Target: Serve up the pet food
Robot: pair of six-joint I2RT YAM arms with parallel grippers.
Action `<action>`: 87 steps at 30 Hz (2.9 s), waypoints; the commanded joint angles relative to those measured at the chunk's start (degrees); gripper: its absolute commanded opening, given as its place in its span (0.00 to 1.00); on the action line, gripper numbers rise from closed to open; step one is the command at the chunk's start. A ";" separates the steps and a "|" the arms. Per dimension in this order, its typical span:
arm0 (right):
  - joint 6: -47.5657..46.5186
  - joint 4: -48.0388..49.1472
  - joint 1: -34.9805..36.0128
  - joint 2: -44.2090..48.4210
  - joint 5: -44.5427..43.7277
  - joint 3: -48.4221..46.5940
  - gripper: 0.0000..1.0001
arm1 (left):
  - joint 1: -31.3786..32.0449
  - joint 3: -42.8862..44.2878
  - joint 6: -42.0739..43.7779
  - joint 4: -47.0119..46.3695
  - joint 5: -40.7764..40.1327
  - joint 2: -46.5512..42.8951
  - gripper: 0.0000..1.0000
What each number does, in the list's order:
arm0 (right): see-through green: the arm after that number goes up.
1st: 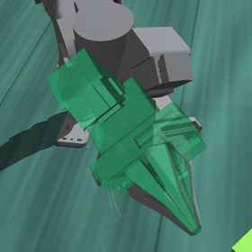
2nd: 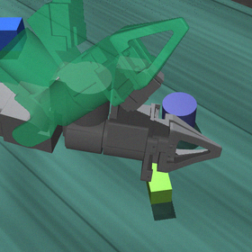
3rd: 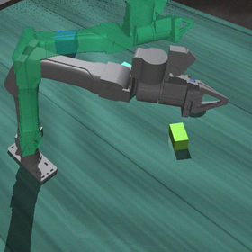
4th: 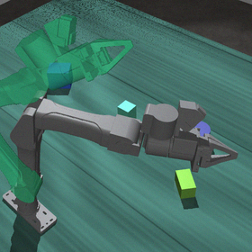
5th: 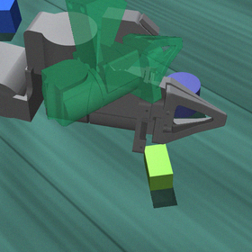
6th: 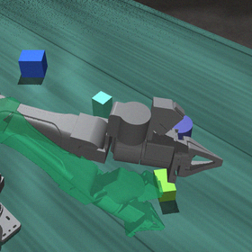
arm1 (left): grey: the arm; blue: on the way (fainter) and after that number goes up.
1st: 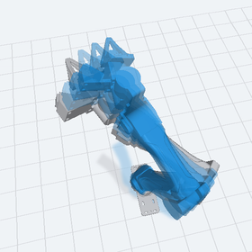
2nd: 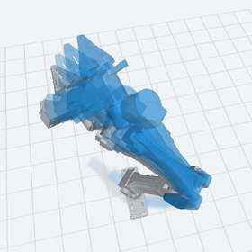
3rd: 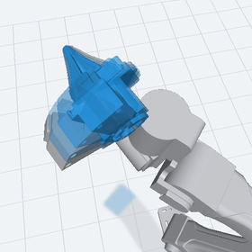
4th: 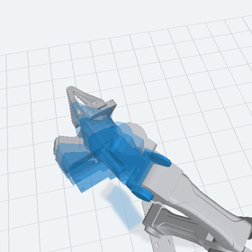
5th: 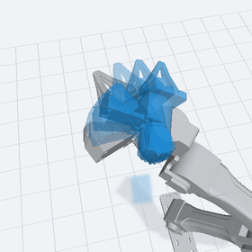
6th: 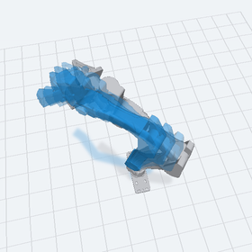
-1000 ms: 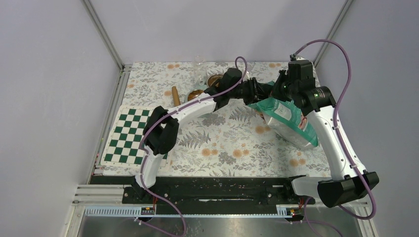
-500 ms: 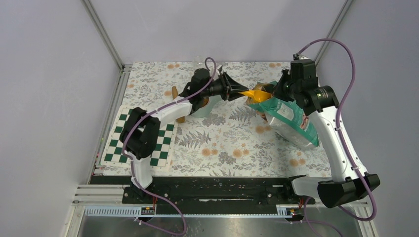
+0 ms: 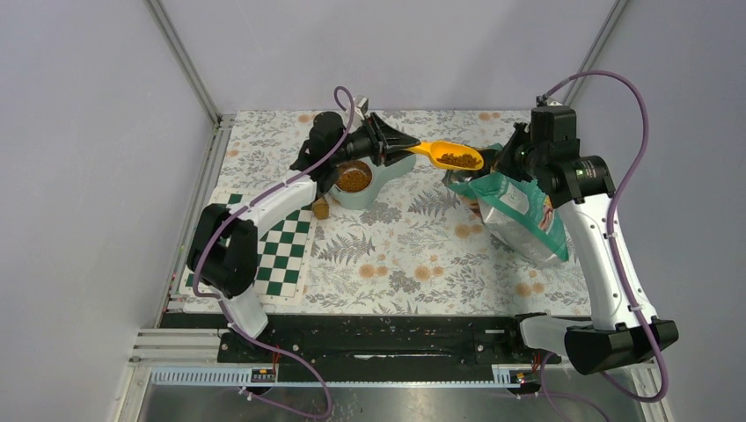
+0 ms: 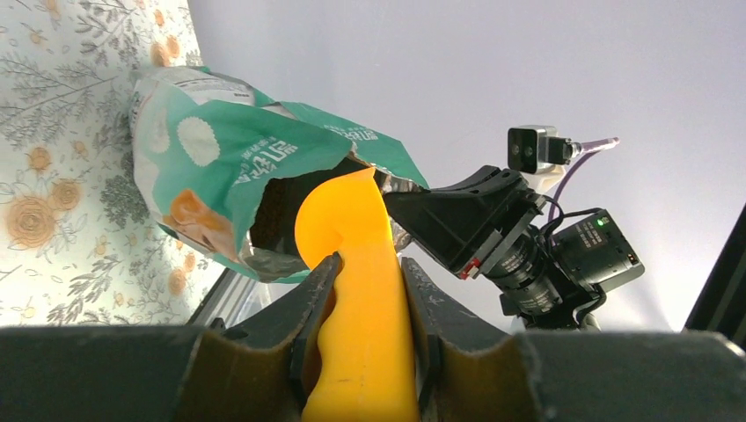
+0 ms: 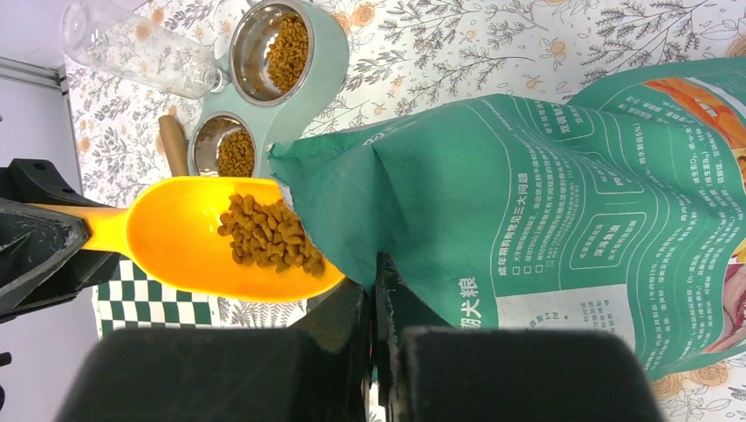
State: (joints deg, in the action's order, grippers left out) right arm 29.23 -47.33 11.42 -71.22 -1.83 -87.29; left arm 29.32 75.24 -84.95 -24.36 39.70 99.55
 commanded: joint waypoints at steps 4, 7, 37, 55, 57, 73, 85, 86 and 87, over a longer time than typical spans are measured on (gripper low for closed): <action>1.87 5.50 -1.41 3.87 4.27 -4.37 0.00 | -1.65 -0.54 1.99 -2.72 1.75 -3.25 0.00; 1.89 5.35 -2.04 3.98 4.27 -4.30 0.00 | -2.34 -0.60 2.48 -3.25 2.89 -4.05 0.00; 1.66 5.31 -3.95 4.16 4.13 -3.31 0.00 | -30.37 -22.05 19.55 7.94 1.65 -20.25 0.00; 1.70 5.31 -3.95 4.16 4.02 -2.98 0.00 | -26.46 -18.74 40.08 22.54 -20.09 -21.33 0.00; 1.66 5.32 -4.00 4.14 3.94 -3.05 0.00 | -24.67 -16.95 43.32 25.46 -23.47 -21.32 0.00; 1.60 5.32 -3.99 4.34 3.83 -3.06 0.00 | -13.71 -9.99 55.82 33.98 -44.78 -22.34 0.00; 2.04 4.95 -3.95 3.54 6.61 -2.98 0.00 | -10.09 -7.37 50.00 18.98 -10.46 -25.02 0.00; 2.28 4.89 -3.95 3.38 7.06 -2.86 0.00 | -8.71 -7.39 49.97 16.88 -7.74 -25.25 0.00; 2.60 4.95 -3.95 3.34 7.48 -2.70 0.00 | -7.26 -7.34 50.04 15.11 -5.91 -25.42 0.00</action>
State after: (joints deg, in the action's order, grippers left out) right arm 29.89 -47.62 7.49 -69.63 1.23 -87.29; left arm 17.67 65.52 -33.30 5.17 16.03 77.30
